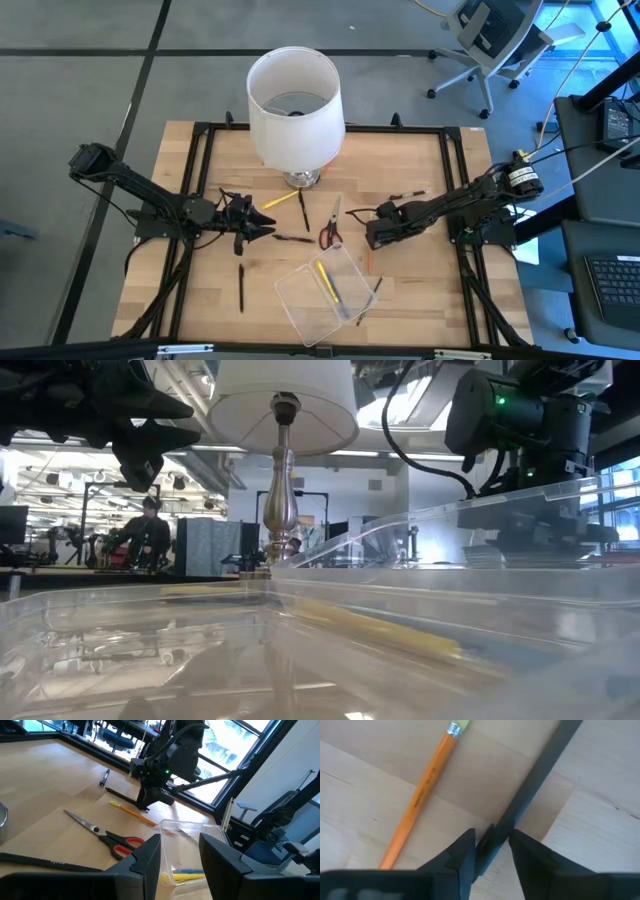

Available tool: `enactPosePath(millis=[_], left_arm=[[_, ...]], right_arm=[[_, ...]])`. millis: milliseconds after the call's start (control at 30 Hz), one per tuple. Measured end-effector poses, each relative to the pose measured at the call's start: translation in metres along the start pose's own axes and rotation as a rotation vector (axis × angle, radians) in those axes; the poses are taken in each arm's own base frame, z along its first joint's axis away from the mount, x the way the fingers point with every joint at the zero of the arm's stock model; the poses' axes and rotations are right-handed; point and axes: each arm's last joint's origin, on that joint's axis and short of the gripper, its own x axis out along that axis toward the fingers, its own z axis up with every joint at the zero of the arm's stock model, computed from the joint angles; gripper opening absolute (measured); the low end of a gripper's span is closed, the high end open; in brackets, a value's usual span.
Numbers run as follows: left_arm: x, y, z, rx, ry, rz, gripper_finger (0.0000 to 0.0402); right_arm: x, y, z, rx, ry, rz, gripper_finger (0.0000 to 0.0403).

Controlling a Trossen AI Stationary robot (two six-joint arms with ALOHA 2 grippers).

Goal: Pick & place school supplies into a supply box
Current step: Put the top right black pen into the transparent supply box

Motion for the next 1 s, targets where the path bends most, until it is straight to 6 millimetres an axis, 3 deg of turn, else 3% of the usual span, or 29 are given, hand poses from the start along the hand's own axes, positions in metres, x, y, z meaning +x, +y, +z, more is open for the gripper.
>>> enactPosePath(millis=[200,433,667,867,1000], left_arm=[[0.0,0.0,0.0,0.001,-0.001,0.003,0.0128],[0.0,0.0,0.0,0.0,-0.001,0.002,0.0128],[0.0,0.0,0.0,0.0,-0.001,0.002,0.0127],[0.0,0.0,0.0,0.0,-0.001,0.002,0.0127],[0.0,0.0,0.0,0.001,0.0,0.002,0.0127]], right_arm=[[0.001,-0.001,0.0,-0.115,-0.024,-0.02,0.009],[0.001,-0.001,0.0,-0.123,-0.026,-0.025,0.0057],[-0.001,0.0,0.0,-0.119,0.0,-0.027,0.0056],[-0.015,-0.002,0.001,-0.145,0.028,-0.038,0.0057],[-0.034,0.002,0.004,-0.149,0.031,-0.023,0.0057]])
